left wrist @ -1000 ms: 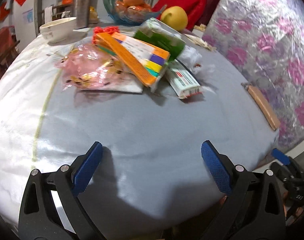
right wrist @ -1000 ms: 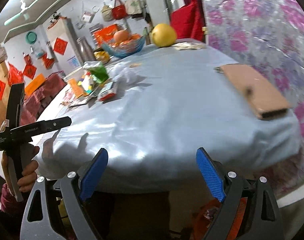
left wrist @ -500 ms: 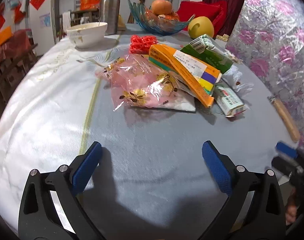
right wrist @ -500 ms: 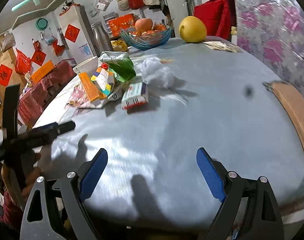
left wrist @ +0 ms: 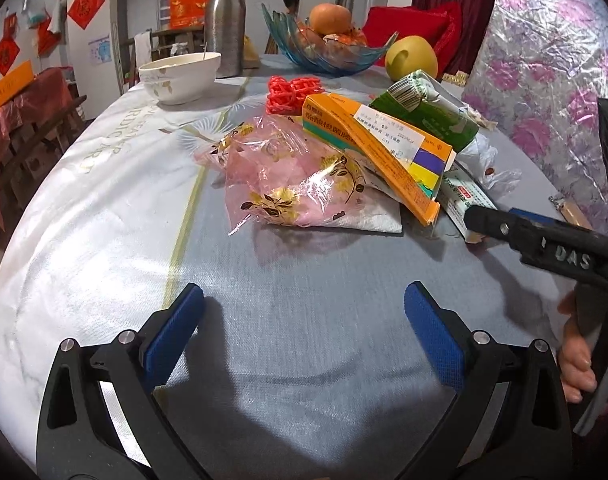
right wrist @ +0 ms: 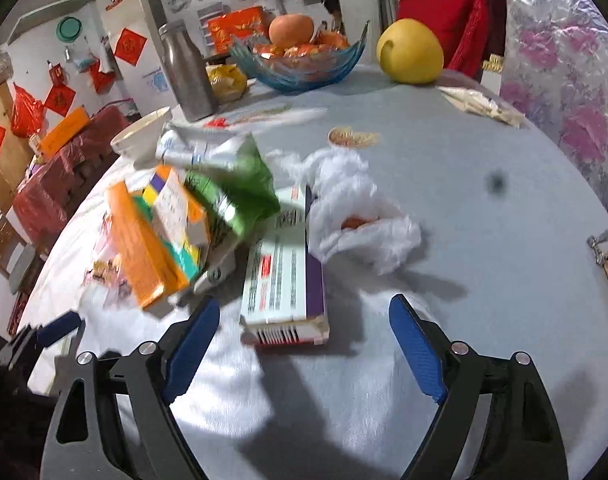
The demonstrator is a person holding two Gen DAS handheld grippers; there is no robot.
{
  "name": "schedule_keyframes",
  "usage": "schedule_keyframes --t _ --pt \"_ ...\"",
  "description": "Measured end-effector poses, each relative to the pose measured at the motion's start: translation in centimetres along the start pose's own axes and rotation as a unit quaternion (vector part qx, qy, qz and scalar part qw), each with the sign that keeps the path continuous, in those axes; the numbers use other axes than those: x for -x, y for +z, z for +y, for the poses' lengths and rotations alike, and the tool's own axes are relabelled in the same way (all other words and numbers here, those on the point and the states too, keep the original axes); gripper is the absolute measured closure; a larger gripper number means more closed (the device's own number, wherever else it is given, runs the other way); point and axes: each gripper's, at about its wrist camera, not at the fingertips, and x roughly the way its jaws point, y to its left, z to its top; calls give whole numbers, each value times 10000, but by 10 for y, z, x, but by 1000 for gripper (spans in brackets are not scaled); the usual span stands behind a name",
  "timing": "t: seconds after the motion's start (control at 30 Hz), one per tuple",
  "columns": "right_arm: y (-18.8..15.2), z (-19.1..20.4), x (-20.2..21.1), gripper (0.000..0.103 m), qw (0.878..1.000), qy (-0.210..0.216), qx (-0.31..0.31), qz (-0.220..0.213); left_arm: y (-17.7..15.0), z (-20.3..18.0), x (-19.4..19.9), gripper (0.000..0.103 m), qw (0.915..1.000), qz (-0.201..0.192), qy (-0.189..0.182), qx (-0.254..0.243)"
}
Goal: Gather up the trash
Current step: 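Grasp the white medicine box with the right gripper while the left gripper grasps the orange box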
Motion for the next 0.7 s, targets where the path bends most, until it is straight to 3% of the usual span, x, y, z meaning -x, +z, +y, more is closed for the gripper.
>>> schedule_keyframes --t 0.1,0.13,0.17,0.23,0.33,0.43,0.6,0.63,0.7 --pt "4 3 -11 22 9998 -48 56 176 0 -1 -1 7 10000 13 41 -25" --pt "4 5 -11 35 9998 -68 102 127 0 -1 -1 7 10000 13 40 -27" --pt "2 6 -10 61 9998 -17 168 87 0 -1 -1 7 10000 10 33 -20" --pt "-2 5 -3 61 9998 -11 171 -27 0 -2 -1 7 10000 10 35 -19" --pt "-27 -1 29 61 9989 318 180 -310 0 -1 0 7 10000 15 48 -33" --pt "-59 -10 57 60 9984 162 345 -422 0 0 0 7 10000 -5 9 -3" --pt "-83 -27 67 58 9990 -119 282 -340 0 0 0 7 10000 29 -13 -9" --pt "-84 -28 68 57 9989 -88 268 -364 1 1 1 7 10000 51 -62 19" --pt "-82 -29 68 43 9989 -111 237 -399 2 3 2 7 9997 61 -173 128"
